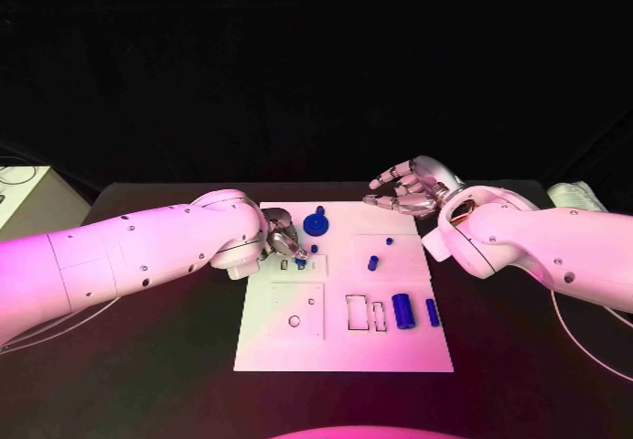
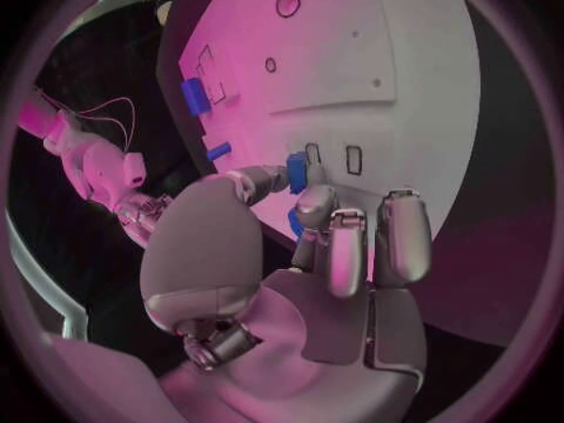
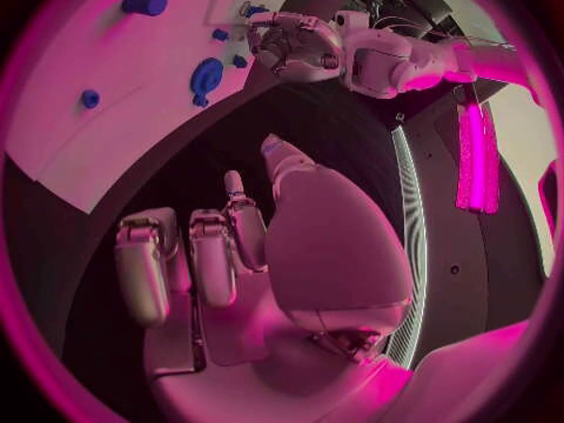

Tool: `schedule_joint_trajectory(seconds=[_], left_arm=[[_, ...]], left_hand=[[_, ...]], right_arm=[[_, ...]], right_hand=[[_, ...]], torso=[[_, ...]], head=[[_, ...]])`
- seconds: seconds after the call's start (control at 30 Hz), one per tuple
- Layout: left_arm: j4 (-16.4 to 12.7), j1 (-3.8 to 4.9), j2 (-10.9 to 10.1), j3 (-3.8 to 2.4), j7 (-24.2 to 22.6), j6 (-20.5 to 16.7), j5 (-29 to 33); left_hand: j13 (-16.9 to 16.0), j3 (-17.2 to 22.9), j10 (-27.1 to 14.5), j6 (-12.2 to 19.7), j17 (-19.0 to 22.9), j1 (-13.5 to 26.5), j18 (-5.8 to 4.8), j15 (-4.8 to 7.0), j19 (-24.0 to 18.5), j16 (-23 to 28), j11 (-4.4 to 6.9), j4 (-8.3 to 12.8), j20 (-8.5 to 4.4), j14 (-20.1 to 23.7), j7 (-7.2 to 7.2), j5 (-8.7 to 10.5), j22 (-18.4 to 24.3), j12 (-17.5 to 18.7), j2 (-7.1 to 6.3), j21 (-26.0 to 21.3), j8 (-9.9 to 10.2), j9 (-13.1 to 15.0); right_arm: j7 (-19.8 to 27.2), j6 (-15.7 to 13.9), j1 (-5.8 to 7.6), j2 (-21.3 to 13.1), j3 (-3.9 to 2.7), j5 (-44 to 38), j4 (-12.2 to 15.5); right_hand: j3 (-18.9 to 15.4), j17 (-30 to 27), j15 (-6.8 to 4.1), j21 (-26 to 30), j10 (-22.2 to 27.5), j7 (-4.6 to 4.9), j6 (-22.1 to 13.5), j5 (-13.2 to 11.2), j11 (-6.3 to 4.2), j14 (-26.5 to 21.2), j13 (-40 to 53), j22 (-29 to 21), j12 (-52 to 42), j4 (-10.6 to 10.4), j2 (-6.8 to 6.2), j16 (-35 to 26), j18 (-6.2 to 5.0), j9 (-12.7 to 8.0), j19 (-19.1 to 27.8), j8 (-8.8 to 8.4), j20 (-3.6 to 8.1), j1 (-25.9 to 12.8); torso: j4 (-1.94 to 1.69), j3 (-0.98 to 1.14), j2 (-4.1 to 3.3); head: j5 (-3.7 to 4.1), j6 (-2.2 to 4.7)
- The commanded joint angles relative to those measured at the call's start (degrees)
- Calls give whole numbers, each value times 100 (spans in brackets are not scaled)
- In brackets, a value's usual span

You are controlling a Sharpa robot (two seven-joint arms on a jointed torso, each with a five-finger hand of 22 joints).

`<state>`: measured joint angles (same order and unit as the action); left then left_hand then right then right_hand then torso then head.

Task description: Assemble the parts on the task board

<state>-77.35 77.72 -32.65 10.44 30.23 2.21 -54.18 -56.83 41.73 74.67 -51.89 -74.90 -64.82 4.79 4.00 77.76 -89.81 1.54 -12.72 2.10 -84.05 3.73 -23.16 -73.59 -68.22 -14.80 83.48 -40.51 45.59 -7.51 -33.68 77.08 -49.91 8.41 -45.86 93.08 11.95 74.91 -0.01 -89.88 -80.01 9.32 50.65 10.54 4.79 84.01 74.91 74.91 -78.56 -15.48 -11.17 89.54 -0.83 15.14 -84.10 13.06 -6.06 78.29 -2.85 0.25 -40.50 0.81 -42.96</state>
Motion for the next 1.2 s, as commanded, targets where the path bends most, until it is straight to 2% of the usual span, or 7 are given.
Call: schedule_joint_trajectory(seconds=[0.03,0.23,0.53,0.67,1.2], left_arm=[[-16,-7,18,7,-19,-235,-275],[-37,-20,19,21,-6,-181,-508],[-77,-37,11,36,14,-8,-636],[-90,-45,10,39,20,56,-650],[-101,-102,22,50,29,162,-653]], left_hand=[[-20,1184,65,-163,-1510,74,-108,57,54,-19,12,1226,-5,-595,-125,-96,-28,-22,9,31,-3,556],[-22,1189,86,-186,-1510,105,-112,70,72,-19,24,1249,-17,-595,-136,-198,-45,-20,-1,37,-7,573],[-21,1190,88,-188,-1510,107,-114,71,80,-19,26,1251,-19,-595,-138,-209,-56,-19,1,41,-8,575],[-8,1191,85,-190,-1510,110,-115,72,83,-19,27,1252,-20,-595,-138,-216,-59,-11,2,43,-8,576],[-21,1192,93,-192,-1510,113,-116,73,88,-19,28,1253,-21,-595,-140,-224,-64,-19,5,45,-9,578]], right_arm=[[30,92,-7,0,1,-21,-1],[30,102,-14,0,1,-20,-4],[29,122,-25,1,1,-20,-9],[28,127,-29,2,1,-21,-10],[21,145,-40,2,1,-21,-12]], right_hand=[[3,1326,31,-12,28,-3,29,7,-27,550,436,1509,7,-26,59,-35,83,9,-590,18,-21,10],[0,1325,30,-12,33,-3,24,6,-27,549,431,1509,11,-31,55,-35,83,9,-590,22,-19,12],[0,1325,30,-12,33,-3,24,6,-27,549,431,1509,11,-31,55,-35,83,9,-590,22,-19,12],[0,1325,30,-12,33,-3,24,6,-27,549,431,1509,11,-31,55,-35,83,9,-590,22,-19,12],[0,1325,30,-12,33,-3,24,6,-27,549,431,1509,11,-31,55,-35,83,9,-590,22,-19,12]], torso=[[8,-3,1],[13,-2,-3],[2,-2,-1],[11,-2,-1],[13,-2,-4]], head=[[-11,-10],[-19,-14],[-18,-24],[-26,-29],[-23,-36]])
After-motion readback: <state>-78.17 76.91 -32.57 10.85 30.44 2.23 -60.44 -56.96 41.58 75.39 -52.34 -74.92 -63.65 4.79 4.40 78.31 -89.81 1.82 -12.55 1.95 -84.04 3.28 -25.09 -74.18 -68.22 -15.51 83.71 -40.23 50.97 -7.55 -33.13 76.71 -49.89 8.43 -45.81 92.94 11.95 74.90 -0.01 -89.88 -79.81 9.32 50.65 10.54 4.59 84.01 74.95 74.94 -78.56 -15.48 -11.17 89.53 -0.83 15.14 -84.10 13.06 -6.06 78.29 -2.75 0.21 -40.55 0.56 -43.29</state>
